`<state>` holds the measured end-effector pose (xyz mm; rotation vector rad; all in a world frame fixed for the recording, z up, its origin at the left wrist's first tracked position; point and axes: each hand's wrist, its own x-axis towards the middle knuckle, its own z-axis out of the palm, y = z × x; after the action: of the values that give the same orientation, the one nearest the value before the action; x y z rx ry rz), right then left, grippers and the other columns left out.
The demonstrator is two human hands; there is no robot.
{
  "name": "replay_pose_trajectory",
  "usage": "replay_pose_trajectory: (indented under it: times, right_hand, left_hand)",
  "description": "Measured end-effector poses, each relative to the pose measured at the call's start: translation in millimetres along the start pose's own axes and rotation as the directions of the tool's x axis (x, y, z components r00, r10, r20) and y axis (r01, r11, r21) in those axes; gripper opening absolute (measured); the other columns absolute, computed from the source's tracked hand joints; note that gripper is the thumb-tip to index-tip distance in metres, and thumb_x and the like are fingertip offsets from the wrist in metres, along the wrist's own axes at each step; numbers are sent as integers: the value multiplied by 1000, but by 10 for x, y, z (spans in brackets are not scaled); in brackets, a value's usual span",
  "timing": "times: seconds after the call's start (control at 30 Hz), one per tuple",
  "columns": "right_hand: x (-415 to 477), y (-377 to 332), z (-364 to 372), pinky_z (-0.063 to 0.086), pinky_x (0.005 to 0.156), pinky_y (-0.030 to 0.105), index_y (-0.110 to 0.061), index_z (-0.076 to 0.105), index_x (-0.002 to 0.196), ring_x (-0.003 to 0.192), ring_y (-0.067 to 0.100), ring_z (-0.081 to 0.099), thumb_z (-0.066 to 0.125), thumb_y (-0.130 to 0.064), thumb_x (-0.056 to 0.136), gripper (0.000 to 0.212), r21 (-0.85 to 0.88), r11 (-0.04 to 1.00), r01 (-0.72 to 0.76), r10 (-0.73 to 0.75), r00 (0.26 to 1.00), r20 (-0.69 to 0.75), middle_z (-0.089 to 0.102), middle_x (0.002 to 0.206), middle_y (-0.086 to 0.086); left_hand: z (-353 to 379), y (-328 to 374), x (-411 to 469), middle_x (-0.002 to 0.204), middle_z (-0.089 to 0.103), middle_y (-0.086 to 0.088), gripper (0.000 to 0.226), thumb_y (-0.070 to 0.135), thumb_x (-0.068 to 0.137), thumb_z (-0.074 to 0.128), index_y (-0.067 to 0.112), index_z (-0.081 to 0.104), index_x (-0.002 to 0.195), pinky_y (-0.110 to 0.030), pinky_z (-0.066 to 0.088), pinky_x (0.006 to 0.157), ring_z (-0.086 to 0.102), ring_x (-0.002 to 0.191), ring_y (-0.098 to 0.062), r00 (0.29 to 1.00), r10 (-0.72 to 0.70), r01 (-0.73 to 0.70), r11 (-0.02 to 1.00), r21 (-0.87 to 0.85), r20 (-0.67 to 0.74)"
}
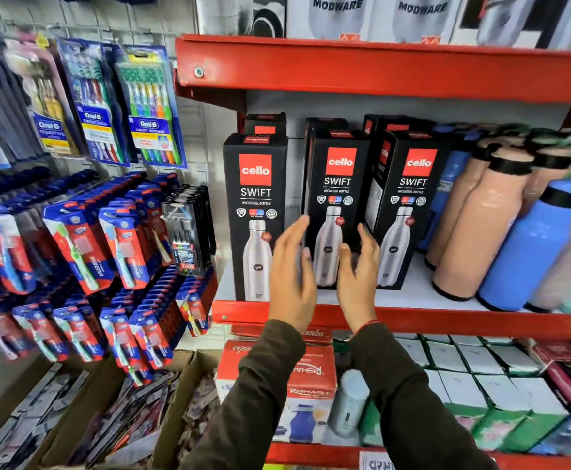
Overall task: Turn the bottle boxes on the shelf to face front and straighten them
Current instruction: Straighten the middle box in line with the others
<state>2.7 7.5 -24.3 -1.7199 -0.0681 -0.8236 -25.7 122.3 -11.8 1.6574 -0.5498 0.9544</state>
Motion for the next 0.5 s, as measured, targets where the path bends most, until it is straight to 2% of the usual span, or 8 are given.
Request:
replay_pose_trajectory:
  times: [0.1,0.2,0.33,0.43,0.5]
  right_hand:
    - [120,88,-36,26,115,22,-12,35,151,146,16,33,46,-19,105,48,-31,996,-89,91,993,70,36,157,7]
    - [202,154,-48,25,117,28,-7,35,151,147,23,33,44,-16,105,48,-90,986,-140,151,979,138,38,157,12]
    - [257,215,-54,30,117,31,-3,39,149,143,27,41,44,-20,105,46,-146,968,-204,229,955,186,46,152,15]
    - [274,239,-64,37,115,39,-3,43,146,138,29,48,47,-21,105,46,-148,967,-209,234,955,180,52,146,17]
    - [278,242,-75,37,115,37,-2,44,146,137,28,49,48,-21,104,46,-140,968,-208,231,957,176,53,146,17]
  left_hand:
    - [257,-13,23,161,31,-3,49,8,105,38,9,29,153,-15,19,119,25,150,-9,984,-168,170,985,-20,52]
    - [422,-101,102,161,30,-8,50,8,104,37,5,26,153,-2,15,113,26,150,-17,921,-389,387,920,-54,-20]
    - [548,-288,185,155,42,-13,45,15,106,37,7,35,149,-8,22,104,38,145,-24,790,-613,610,789,-73,-30]
    - [581,-358,173,144,55,-14,41,19,105,40,8,46,144,-5,27,90,49,135,-28,773,-633,631,774,-40,-50]
    - [580,-361,164,140,59,-14,40,20,104,43,11,49,142,-13,33,92,53,131,-29,769,-635,636,772,-14,-79]
